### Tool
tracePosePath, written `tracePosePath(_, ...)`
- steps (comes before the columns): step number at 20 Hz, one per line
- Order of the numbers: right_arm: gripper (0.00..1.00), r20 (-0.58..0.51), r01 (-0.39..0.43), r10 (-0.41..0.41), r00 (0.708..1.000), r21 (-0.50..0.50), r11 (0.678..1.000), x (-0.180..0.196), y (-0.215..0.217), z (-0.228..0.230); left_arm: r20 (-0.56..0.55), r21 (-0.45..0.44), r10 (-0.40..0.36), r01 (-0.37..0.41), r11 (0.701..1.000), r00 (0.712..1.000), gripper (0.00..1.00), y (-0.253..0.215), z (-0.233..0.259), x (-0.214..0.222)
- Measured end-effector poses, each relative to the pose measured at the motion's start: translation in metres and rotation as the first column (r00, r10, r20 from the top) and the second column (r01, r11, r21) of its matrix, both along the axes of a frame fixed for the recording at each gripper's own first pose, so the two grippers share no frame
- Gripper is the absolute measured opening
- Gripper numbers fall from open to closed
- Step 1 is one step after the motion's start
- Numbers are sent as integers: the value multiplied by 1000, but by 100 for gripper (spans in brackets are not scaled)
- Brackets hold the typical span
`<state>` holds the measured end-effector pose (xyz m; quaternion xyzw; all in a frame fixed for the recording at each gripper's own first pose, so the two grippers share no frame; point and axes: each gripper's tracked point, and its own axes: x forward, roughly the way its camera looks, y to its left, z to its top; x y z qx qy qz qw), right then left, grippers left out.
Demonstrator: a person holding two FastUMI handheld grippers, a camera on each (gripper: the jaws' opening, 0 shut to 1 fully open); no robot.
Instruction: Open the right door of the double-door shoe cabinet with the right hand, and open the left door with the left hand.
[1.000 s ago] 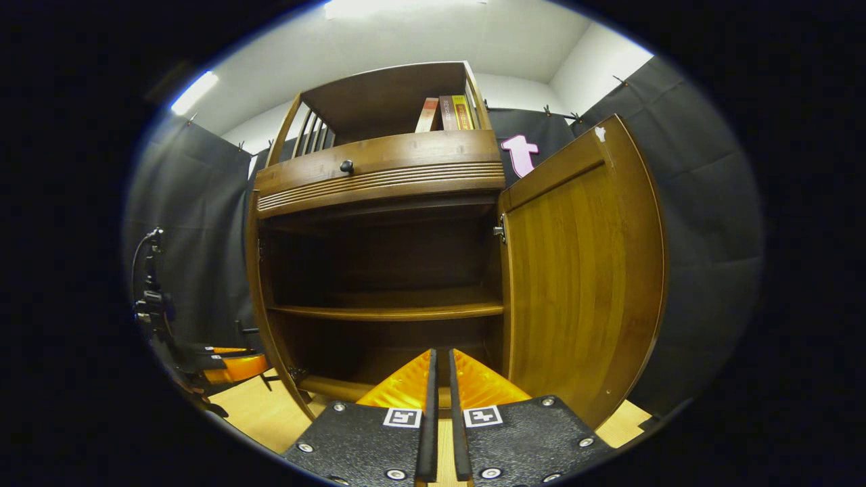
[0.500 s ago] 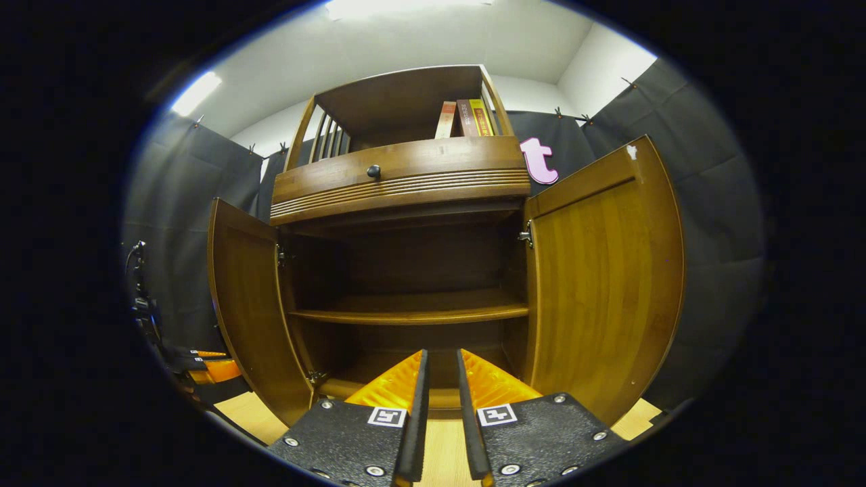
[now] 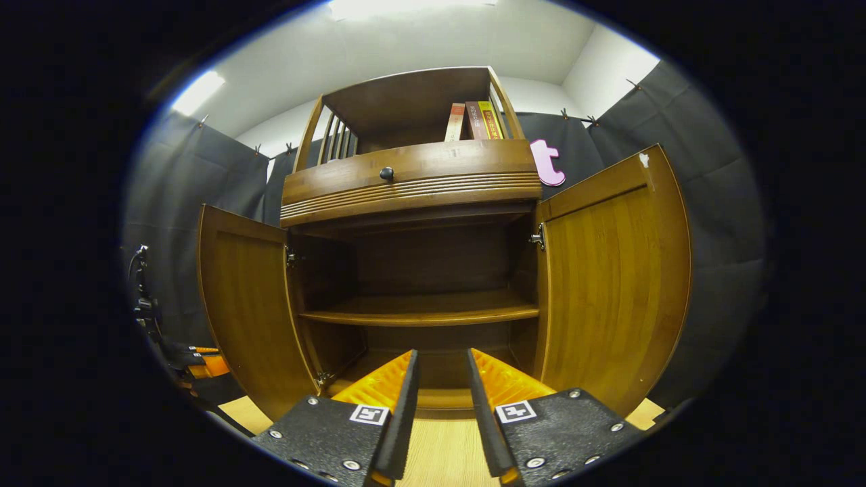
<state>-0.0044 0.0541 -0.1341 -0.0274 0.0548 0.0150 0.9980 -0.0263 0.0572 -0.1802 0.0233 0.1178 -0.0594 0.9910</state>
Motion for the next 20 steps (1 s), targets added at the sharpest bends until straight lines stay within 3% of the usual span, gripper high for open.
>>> tracePosePath(1, 47, -2, 2, -2, 1000, 0, 1000, 1, -1, -2, -1, 3, -3, 3, 1000, 1000, 21, -1, 0, 0)
tracePosePath(2, 57, -4, 2, -2, 1000, 2, 1000, 2, -2, -3, -1, 6, -4, 4, 1000, 1000, 20, 0, 0, 1)
tracePosePath(4, 63, -12, 5, -4, 1000, 5, 1000, 2, -5, -6, 1, 7, -3, 3, 1000, 1000, 21, 1, 1, 0)
tracePosePath(5, 43, -15, 6, -6, 1000, 8, 1000, 4, -6, -7, 1, 6, -2, 2, 1000, 1000, 20, 1, 0, -1)
tracePosePath(6, 67, -17, 6, -6, 1000, 10, 1000, 4, -6, -8, 1, 4, 2, -2, 1000, 1000, 21, 2, 0, 0)
tracePosePath(7, 76, -19, 7, -6, 1000, 11, 1000, 5, -6, -9, 0, 4, 6, -6, 1000, 1000, 20, 4, 0, 0)
tracePosePath(8, 67, -23, 6, -6, 1000, 10, 1000, 5, -7, -11, 2, 3, 13, -13, 1000, 1000, 21, 7, 1, 1)
tracePosePath(9, 83, -25, 3, -3, 1000, 9, 1000, 6, -6, -12, 1, 3, 21, -21, 1000, 1000, 21, 10, 1, 1)
tracePosePath(12, 94, -30, -2, 2, 1000, 5, 1000, 6, -4, -15, 2, -3, 46, -46, 999, 999, 21, 23, 3, 1)
tracePosePath(13, 82, -30, -3, 3, 1000, 5, 1000, 6, -4, -15, 2, -6, 56, -56, 998, 998, 21, 27, 3, 0)
tracePosePath(14, 94, -30, -4, 4, 1000, 6, 1000, 6, -2, -15, 3, -10, 62, -62, 998, 998, 21, 31, 4, -1)
tracePosePath(15, 94, -29, -6, 6, 1000, 6, 1000, 7, -2, -15, 6, -19, 63, -63, 998, 998, 21, 32, 5, -1)
tracePosePath(16, 84, -29, -8, 8, 1000, 6, 1000, 6, -1, -14, 10, -18, 66, -66, 998, 998, 21, 34, 7, -2)
tracePosePath(20, 85, -25, -10, 11, 1000, 9, 1000, 5, 0, -13, 54, -5, 85, -85, 996, 995, 20, 44, 22, -10)
